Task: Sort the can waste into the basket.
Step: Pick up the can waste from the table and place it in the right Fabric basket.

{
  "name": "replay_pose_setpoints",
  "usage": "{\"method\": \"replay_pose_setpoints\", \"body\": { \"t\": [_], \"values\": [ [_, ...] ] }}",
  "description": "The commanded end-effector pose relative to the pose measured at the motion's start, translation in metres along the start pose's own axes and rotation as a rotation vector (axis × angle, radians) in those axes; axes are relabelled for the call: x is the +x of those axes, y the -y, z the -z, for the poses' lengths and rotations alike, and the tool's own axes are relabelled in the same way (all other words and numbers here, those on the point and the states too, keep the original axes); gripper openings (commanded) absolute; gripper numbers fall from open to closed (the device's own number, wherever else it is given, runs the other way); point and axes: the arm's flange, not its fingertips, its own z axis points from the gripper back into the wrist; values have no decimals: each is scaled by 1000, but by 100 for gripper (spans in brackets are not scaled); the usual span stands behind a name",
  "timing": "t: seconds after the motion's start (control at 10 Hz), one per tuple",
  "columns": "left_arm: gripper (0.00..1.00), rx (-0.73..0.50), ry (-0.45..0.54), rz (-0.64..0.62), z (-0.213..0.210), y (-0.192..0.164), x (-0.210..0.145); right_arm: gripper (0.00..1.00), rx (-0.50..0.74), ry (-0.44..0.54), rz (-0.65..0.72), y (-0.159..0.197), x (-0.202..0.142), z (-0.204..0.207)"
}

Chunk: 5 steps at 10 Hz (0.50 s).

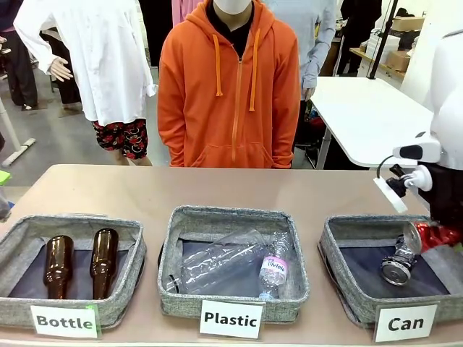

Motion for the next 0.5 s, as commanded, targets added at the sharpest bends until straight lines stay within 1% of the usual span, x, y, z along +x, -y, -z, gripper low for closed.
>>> {"method": "replay_pose_setpoints", "body": {
  "t": [0.0,0.1,0.2,0.3,0.4],
  "values": [
    [100,-7,-7,10,-2,1,-1,86,-109,-1,119,7,-1,-3],
    [100,-7,-7,10,-2,1,-1,100,-140,11,170,8,-2,-5],
    [100,-7,-7,10,-2,1,-1,100,-192,36,224,8,-4,-8],
    [100,-7,-7,10,-2,1,-1,100,-244,64,234,7,-4,-10],
    [100,-7,-7,10,-2,1,-1,90,-275,89,249,4,-4,-6]
  ]
}}
